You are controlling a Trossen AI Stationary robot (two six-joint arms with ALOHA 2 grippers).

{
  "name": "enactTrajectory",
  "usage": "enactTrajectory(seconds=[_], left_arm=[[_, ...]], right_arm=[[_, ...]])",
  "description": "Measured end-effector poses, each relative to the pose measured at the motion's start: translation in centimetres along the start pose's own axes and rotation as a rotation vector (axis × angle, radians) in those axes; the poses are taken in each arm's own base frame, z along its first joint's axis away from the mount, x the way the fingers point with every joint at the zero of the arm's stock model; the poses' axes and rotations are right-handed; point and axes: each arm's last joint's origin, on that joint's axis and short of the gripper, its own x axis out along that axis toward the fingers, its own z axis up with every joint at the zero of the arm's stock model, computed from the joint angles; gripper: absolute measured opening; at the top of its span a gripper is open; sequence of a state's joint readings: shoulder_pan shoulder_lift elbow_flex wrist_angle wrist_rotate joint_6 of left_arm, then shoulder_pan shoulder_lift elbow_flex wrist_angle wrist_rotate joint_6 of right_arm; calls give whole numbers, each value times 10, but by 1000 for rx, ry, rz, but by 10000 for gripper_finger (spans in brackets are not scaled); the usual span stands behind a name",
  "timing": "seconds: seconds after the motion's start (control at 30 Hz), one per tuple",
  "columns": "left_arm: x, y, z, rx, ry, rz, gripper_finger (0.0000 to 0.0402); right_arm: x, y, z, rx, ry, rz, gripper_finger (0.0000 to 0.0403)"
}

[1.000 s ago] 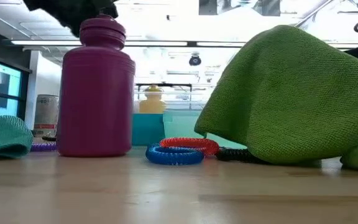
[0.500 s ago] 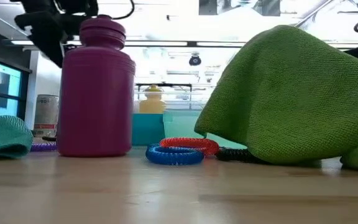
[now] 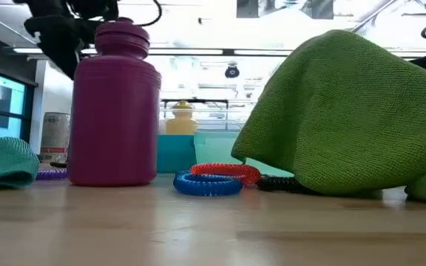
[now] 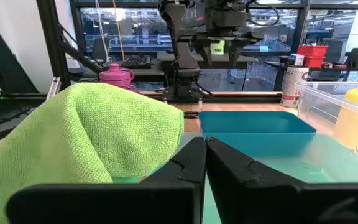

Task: Pick & Place Sports Items
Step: Put the black spring keychain into the blue bin

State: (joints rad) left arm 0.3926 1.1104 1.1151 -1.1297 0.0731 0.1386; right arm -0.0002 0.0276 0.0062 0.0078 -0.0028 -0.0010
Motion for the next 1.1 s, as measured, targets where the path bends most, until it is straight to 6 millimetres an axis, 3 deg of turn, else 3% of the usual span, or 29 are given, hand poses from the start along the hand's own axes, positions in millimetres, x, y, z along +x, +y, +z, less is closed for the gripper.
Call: enactTrajectory(seconds=[0.47,1.1], left_arm=[[51,-11,-9,-32,142,-40,234],[65,-13,-12,-125,109,-31,234]], right_arm=[[0,0,0,0,0,0,0],[0,0,0,0,0,0,0]])
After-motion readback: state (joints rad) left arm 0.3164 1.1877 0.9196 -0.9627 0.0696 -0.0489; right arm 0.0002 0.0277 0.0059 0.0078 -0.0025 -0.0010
